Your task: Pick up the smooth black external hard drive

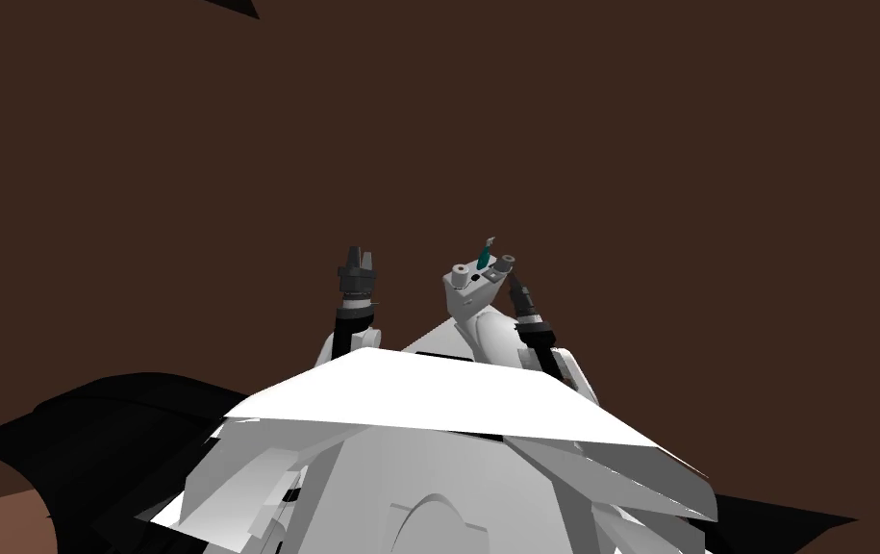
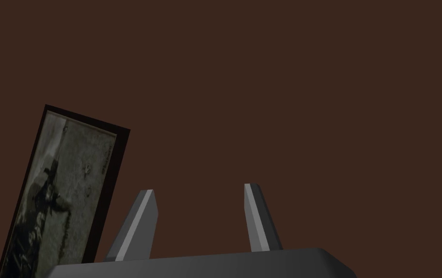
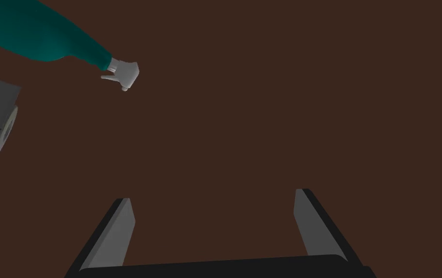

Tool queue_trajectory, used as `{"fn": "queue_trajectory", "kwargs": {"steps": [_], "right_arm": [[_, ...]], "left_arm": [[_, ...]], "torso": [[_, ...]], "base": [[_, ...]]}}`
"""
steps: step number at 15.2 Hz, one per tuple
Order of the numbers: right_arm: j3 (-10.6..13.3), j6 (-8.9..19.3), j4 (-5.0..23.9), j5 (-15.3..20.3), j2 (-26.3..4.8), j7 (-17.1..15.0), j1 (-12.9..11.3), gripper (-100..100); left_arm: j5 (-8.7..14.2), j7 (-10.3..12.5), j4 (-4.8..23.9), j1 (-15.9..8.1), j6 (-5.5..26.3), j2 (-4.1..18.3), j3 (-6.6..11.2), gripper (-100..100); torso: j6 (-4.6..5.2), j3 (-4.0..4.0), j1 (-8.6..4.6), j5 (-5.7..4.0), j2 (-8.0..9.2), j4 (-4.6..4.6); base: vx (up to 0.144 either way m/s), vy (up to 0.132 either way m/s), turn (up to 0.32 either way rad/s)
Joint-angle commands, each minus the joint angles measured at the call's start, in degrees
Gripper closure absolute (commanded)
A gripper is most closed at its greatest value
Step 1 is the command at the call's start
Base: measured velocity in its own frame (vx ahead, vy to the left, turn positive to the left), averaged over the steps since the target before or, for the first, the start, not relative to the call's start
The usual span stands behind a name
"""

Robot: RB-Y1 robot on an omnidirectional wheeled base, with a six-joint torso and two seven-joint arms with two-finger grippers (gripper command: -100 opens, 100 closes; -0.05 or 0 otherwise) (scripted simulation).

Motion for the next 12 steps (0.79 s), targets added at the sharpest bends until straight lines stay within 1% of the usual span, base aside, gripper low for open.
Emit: {"fn": "queue_trajectory", "kwargs": {"steps": [1, 2, 3, 4, 5, 6, 7, 8, 9, 10, 11, 12], "right_arm": [[0.41, 1.95, 1.78, 2.86, -0.79, 0.39, -1.29, -100], [0.41, 1.95, 1.78, 3.11, -0.79, 0.39, -1.29, -100], [0.67, 3.36, 3.25, 5.05, -1.28, 0.64, -2.39, -100], [0.67, 3.36, 3.25, 5.35, -1.28, 0.64, -2.39, -100], [0.94, 4.81, 4.76, 7.25, -1.68, 0.9, -3.51, -100], [0.94, 4.81, 4.76, 7.64, -1.68, 0.9, -3.51, -100], [1.22, 6.28, 6.3, 9.4, -2.01, 1.16, -4.65, -100], [1.22, 6.28, 6.3, 9.98, -2.01, 1.16, -4.65, -100], [1.5, 7.78, 7.87, 11.66, -2.25, 1.42, -5.8, -100], [1.5, 7.78, 7.87, 12.36, -2.25, 1.42, -5.8, -100], [1.79, 9.29, 9.46, 14.04, -2.43, 1.69, -6.96, -100], [1.79, 9.29, 9.46, 14.76, -2.43, 1.69, -6.96, -100]], "left_arm": [[0.0, 0.0, 0.0, 0.0, 0.0, 0.0, 0.0, 0], [0.0, 0.0, 0.0, 0.0, 0.0, 0.0, 0.0, 0], [0.0, 0.0, 0.0, 0.0, 0.0, 0.0, 0.0, 0], [0.0, 0.0, 0.0, 0.0, 0.0, 0.0, 0.0, 0], [0.0, 0.0, 0.0, 0.0, 0.0, 0.0, 0.0, 0], [0.0, 0.0, 0.0, 0.0, 0.0, 0.0, 0.0, 0], [0.0, 0.0, 0.0, 0.0, 0.0, 0.0, 0.0, 0], [0.0, 0.0, 0.0, 0.0, 0.0, 0.0, 0.0, 0], [0.0, 0.0, 0.0, 0.0, 0.0, 0.0, 0.0, 0], [0.0, 0.0, 0.0, 0.0, 0.0, 0.0, 0.0, 0], [0.0, 0.0, 0.0, 0.0, 0.0, 0.0, 0.0, 0], [0.0, 0.0, 0.0, 0.0, 0.0, 0.0, 0.0, 0]], "torso": [[0.0, 0.0, 0.0, 0.0, 0.0, 0.0], [-0.01, 0.0, 0.0, 0.0, 0.0, 0.0], [0.0, 0.0, 0.0, 0.0, 0.0, 0.0], [0.0, 0.0, 0.01, 0.0, 0.0, 0.0], [0.0, 0.0, 0.02, 0.0, 0.0, 0.0], [0.0, 0.0, 0.02, 0.0, -0.01, 0.0], [0.0, 0.0, 0.02, 0.01, 0.0, 0.0], [-0.01, -0.01, 0.02, 0.0, -0.01, 0.0], [0.0, -0.01, 0.02, 0.0, -0.01, 0.0], [-0.01, -0.01, 0.03, 0.0, -0.03, 0.0], [0.0, -0.01, 0.02, 0.01, -0.03, -0.01], [-0.01, -0.02, 0.03, 0.0, -0.03, -0.01]], "base": [[0.024, 0.011, 0.006], [0.024, 0.014, 0.007], [0.026, 0.017, 0.007], [0.025, 0.017, 0.007], [0.027, 0.019, 0.006], [0.024, 0.018, 0.006], [0.024, 0.016, 0.007], [0.025, 0.015, 0.01], [0.029, 0.016, 0.007], [0.03, 0.017, 0.01], [0.031, 0.019, 0.009], [0.028, 0.018, 0.008]]}}
